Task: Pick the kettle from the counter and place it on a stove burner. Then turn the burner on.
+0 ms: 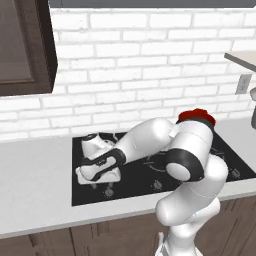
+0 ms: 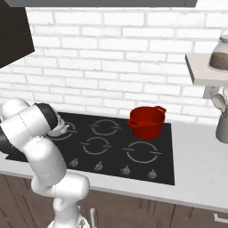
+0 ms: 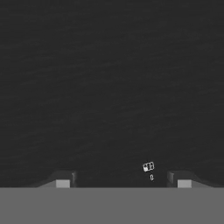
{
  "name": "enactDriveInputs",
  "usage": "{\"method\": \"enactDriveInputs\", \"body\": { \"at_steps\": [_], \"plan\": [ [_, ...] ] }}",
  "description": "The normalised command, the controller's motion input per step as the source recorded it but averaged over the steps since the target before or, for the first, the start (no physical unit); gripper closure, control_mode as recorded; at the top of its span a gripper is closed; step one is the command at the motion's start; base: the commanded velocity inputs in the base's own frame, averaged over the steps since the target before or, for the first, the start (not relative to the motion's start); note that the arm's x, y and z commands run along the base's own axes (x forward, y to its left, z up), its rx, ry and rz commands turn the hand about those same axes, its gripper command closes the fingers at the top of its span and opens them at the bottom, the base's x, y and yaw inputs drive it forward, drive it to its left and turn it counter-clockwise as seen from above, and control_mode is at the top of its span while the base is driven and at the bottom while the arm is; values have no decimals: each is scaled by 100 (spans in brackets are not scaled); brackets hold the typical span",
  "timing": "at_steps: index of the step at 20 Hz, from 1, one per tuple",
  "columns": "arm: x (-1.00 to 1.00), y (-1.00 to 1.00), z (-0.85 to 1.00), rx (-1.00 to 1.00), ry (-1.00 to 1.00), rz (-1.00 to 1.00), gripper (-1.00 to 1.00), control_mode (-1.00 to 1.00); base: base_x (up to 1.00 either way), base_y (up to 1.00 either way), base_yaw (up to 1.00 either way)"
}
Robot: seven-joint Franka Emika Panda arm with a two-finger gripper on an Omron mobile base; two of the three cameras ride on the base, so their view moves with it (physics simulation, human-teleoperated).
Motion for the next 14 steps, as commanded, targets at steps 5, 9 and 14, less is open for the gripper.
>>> {"method": "enactDriveInputs", "body": {
  "at_steps": [5, 9, 14],
  "plan": [
    [-19, -17, 0, 2, -4, -1, -100, -100, 0, 0, 0],
    [-43, -73, 0, 17, -13, 0, -100, -100, 0, 0, 0],
    [-12, -42, -3, 13, -4, -2, -100, -100, 0, 0, 0]
  ]
}}
